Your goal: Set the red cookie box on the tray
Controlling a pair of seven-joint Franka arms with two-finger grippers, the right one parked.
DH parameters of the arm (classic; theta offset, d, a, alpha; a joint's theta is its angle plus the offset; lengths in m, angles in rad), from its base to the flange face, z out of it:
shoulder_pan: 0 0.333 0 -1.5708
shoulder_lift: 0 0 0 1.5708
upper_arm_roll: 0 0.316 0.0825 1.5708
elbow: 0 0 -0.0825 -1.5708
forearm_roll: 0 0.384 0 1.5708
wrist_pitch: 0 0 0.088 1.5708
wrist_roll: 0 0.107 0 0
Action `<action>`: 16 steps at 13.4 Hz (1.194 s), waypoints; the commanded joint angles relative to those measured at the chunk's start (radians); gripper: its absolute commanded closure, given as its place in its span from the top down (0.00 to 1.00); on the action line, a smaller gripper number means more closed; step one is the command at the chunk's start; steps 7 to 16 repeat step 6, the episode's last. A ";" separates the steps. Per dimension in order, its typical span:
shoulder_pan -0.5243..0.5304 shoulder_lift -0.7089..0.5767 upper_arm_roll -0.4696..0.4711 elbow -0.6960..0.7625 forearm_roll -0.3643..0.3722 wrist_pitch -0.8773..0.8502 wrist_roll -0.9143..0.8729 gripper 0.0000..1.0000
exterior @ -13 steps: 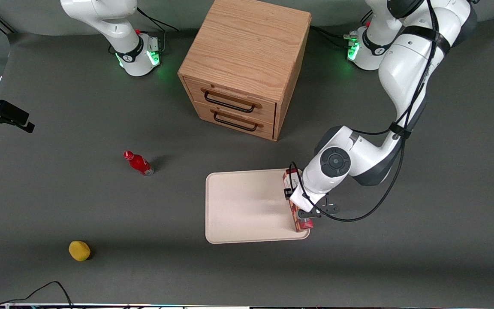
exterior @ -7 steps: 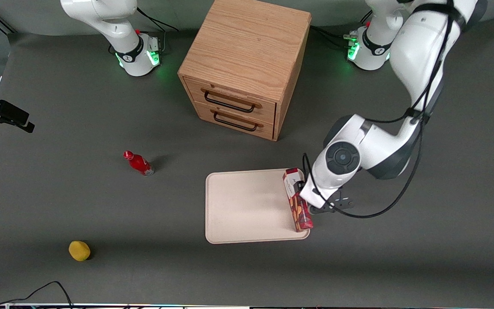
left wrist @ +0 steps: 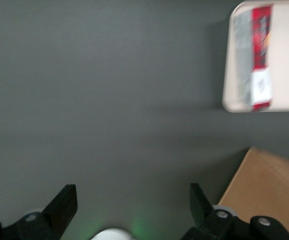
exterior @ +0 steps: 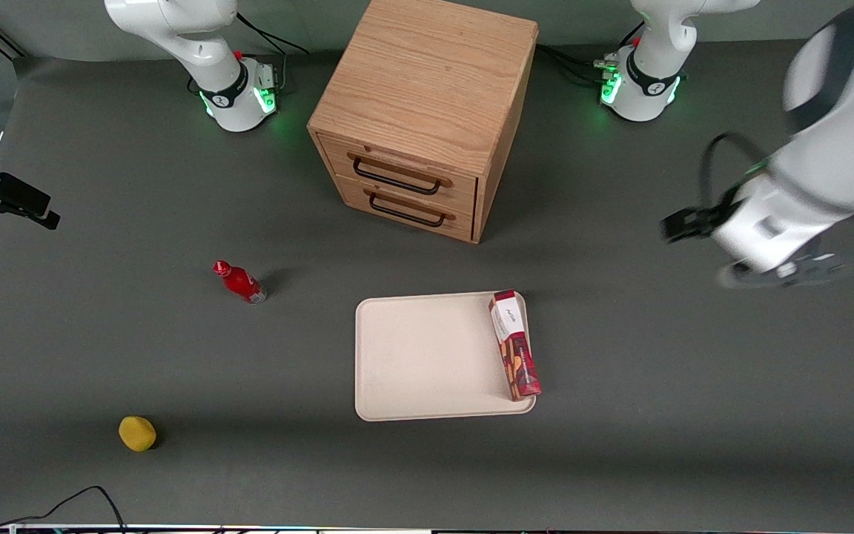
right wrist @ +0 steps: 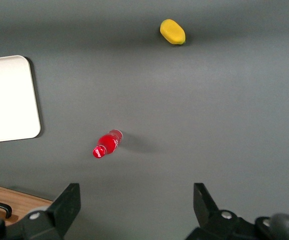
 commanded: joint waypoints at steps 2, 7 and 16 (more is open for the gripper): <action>-0.013 -0.197 0.146 -0.257 -0.023 0.057 0.190 1.00; -0.014 -0.168 0.159 -0.214 -0.014 0.034 0.212 1.00; -0.014 -0.168 0.159 -0.214 -0.014 0.034 0.212 1.00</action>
